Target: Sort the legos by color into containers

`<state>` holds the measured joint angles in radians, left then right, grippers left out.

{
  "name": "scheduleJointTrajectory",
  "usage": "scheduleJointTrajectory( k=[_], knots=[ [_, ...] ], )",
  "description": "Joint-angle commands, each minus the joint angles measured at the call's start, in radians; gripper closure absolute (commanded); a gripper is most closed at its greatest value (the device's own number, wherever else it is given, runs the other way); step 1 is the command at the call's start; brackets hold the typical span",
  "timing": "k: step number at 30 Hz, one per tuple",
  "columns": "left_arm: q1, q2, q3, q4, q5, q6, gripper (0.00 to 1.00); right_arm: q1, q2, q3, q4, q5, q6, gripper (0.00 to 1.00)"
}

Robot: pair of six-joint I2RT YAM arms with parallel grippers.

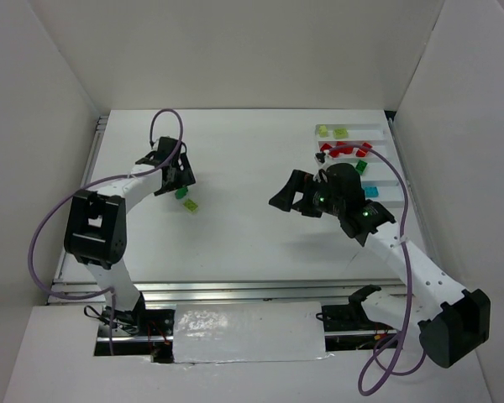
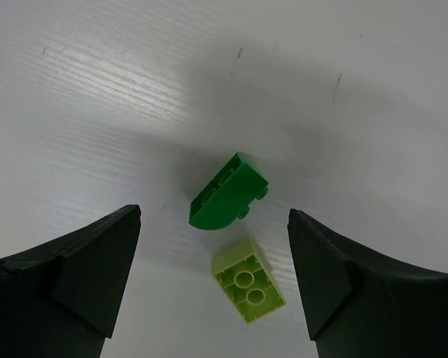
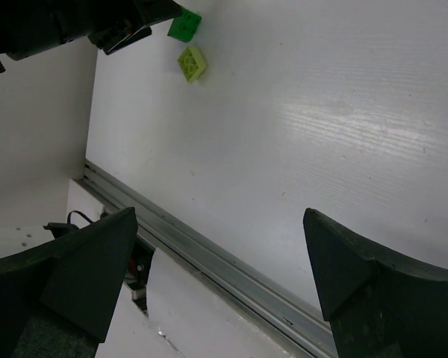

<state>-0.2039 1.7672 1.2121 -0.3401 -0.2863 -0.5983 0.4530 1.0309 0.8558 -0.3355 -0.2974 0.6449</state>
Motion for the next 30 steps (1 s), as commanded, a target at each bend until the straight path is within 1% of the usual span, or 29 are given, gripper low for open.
scheduleJointTrajectory(
  k=[1,4,8,10,14,16,18,23,24,27,29,30],
  knots=[
    [0.014,0.044,0.049,-0.026,0.016,0.011,0.08,0.009,-0.035,-0.012,0.027,-0.012,-0.027,0.00],
    [0.015,0.064,0.061,-0.030,0.024,0.005,0.09,0.012,-0.031,-0.017,0.036,-0.025,-0.025,0.00],
    [0.014,0.078,0.073,-0.014,0.055,0.026,0.13,0.012,-0.026,-0.026,0.041,-0.028,-0.025,0.00],
    [0.015,0.090,0.081,-0.027,0.055,0.025,0.17,0.012,-0.029,-0.029,0.044,-0.026,-0.025,0.00],
    [0.015,0.101,0.066,-0.025,0.042,0.008,0.17,0.013,-0.032,-0.031,0.043,-0.026,-0.025,0.00],
    [0.015,0.109,0.067,-0.027,0.033,0.000,0.19,0.012,-0.032,-0.035,0.047,-0.028,-0.024,0.00],
    [0.015,0.115,0.067,-0.036,0.021,-0.006,0.23,0.013,-0.032,-0.037,0.046,-0.031,-0.025,0.00],
    [0.018,0.129,0.073,-0.042,-0.002,-0.005,0.27,0.012,-0.046,-0.050,0.043,-0.016,-0.028,0.00],
    [0.021,0.130,0.073,-0.042,-0.004,-0.005,0.29,0.013,-0.046,-0.049,0.039,-0.016,-0.028,0.01],
    [0.024,0.132,0.072,-0.037,-0.008,-0.005,0.32,0.013,-0.048,-0.049,0.039,-0.020,-0.031,0.00],
    [0.029,0.136,0.070,-0.033,-0.008,-0.003,0.38,0.012,-0.046,-0.050,0.039,-0.022,-0.030,0.00],
    [0.032,0.140,0.070,-0.028,-0.008,-0.003,0.39,0.013,-0.048,-0.052,0.041,-0.022,-0.028,0.00]
  ],
)
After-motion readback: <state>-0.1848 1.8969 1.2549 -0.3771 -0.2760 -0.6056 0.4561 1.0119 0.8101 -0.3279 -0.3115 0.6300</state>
